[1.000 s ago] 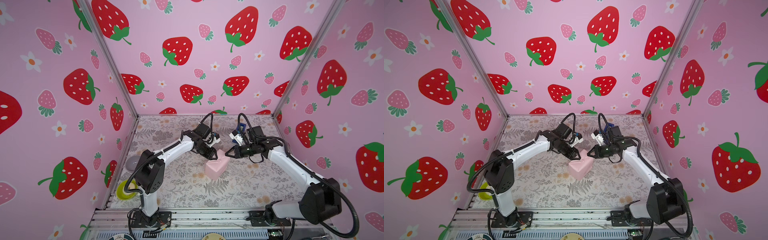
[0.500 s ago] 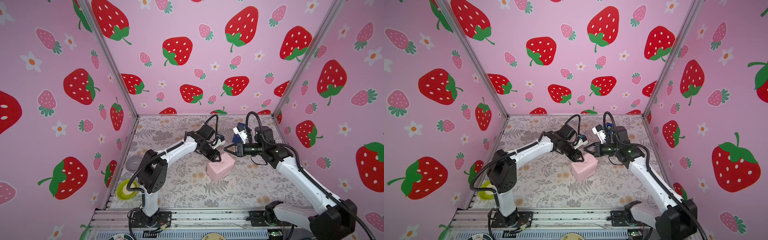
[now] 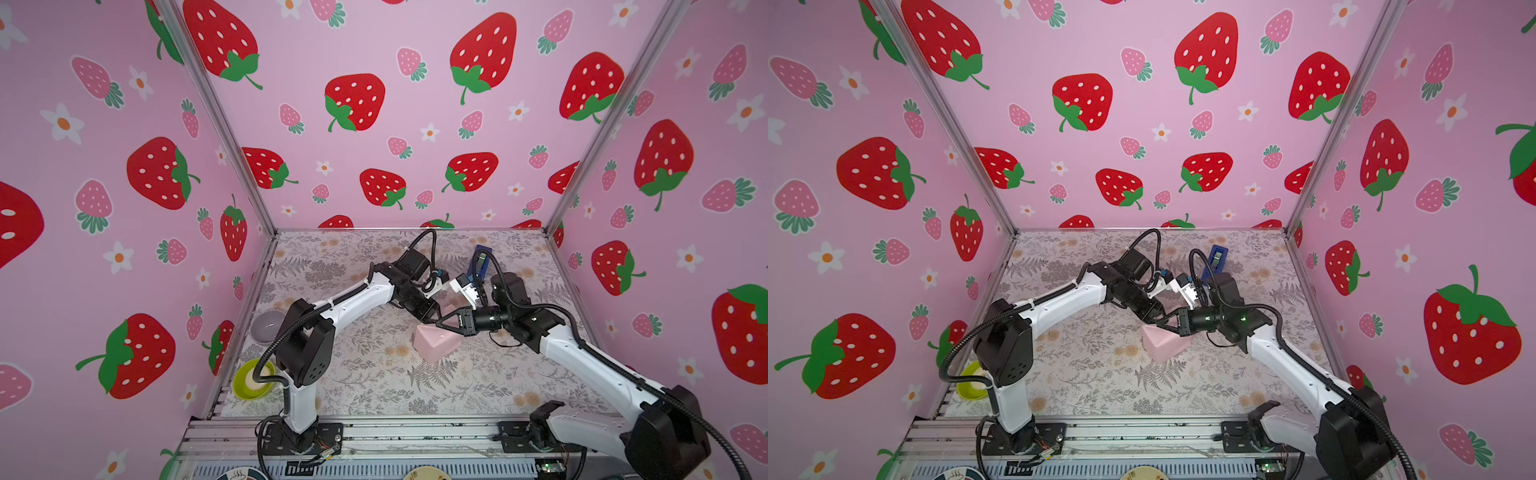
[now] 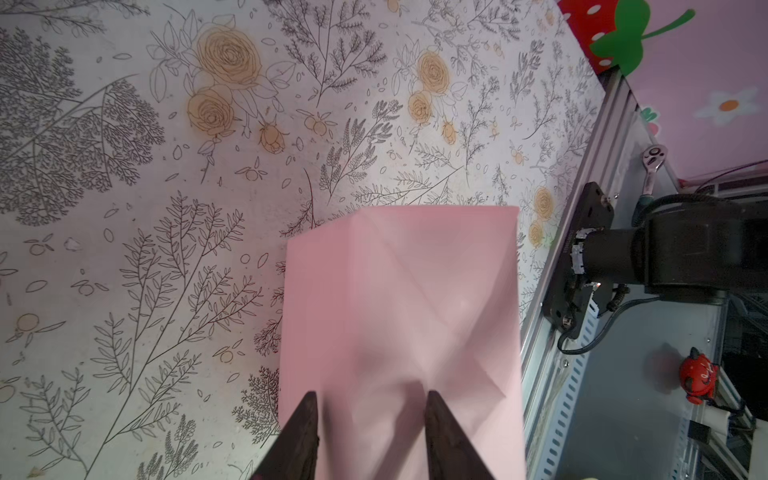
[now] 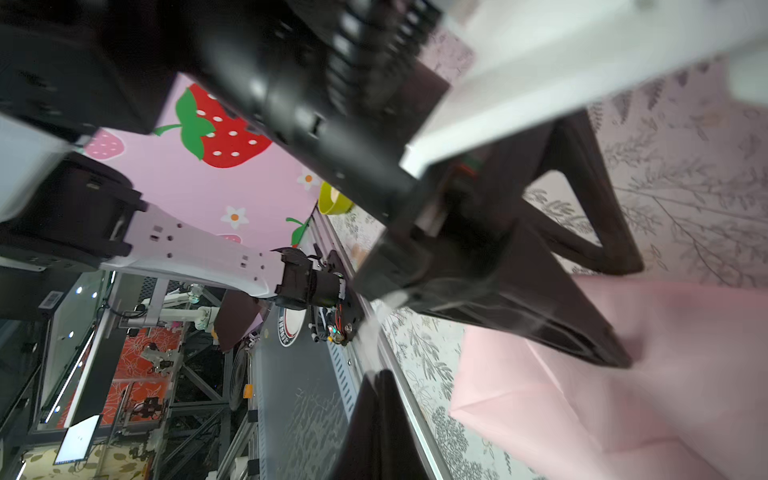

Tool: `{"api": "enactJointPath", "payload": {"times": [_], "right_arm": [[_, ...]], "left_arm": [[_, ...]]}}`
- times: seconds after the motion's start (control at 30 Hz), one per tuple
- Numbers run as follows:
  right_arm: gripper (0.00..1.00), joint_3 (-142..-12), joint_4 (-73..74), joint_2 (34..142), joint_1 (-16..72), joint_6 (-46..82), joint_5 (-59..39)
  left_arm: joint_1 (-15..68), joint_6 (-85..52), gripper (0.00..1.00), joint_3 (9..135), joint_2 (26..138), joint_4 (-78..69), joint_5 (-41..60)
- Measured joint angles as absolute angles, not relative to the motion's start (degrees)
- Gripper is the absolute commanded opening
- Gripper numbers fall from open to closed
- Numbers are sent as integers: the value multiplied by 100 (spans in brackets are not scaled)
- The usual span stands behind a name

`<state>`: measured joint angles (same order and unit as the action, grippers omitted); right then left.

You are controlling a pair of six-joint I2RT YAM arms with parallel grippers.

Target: Wrap the gift box in paper

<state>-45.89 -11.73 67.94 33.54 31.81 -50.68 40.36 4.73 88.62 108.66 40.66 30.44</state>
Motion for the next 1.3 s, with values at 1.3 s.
{"api": "enactJointPath", "payload": {"times": [1.3], "right_arm": [[0, -5629, -3387, 8265, 2821, 2956, -4703]], "left_arm": [[4051, 471, 43, 8702, 10761, 3892, 3000]]}}
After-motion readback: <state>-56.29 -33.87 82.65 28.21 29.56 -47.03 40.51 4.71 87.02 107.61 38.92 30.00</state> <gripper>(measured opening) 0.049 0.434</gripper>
